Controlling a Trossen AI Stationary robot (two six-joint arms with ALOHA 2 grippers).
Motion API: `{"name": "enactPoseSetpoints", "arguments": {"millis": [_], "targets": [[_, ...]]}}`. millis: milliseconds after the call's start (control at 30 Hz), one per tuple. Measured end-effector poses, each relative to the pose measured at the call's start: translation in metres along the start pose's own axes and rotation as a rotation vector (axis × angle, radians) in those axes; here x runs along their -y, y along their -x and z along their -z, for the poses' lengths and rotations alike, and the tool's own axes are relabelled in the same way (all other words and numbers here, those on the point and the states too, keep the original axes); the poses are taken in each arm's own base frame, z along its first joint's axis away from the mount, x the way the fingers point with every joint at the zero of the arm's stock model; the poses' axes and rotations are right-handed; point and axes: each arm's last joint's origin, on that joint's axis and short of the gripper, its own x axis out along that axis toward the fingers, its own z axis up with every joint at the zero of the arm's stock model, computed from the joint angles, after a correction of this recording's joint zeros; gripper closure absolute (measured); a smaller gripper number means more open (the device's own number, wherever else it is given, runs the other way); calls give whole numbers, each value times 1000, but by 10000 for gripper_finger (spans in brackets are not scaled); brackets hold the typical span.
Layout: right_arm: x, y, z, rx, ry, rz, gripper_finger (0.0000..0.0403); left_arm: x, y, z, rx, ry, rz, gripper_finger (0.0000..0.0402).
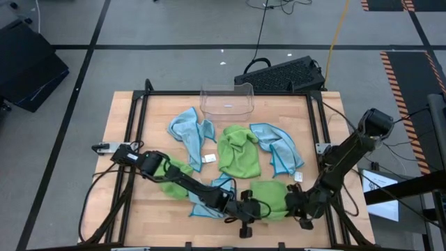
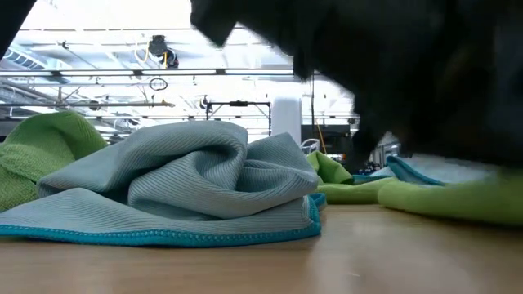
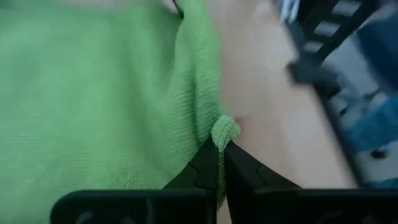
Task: Fold microfiber towels
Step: Fold the bottom right green microfiber cloth
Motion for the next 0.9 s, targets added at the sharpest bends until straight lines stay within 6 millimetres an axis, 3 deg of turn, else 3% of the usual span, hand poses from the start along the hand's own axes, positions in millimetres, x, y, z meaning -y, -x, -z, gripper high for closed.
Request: {"name": "enactPoseSetpoints", "arguments": {"millis": [367, 600, 900], "targets": [[-5, 17, -8, 30, -231, -72, 386, 9, 25, -31, 85, 176, 40, 389], [-8, 18, -6, -94, -233, -161, 391, 14, 29, -31, 45, 269, 69, 385], [-4, 17, -12, -65, -299, -137, 393, 18, 31, -16, -51, 298, -39, 388]]}}
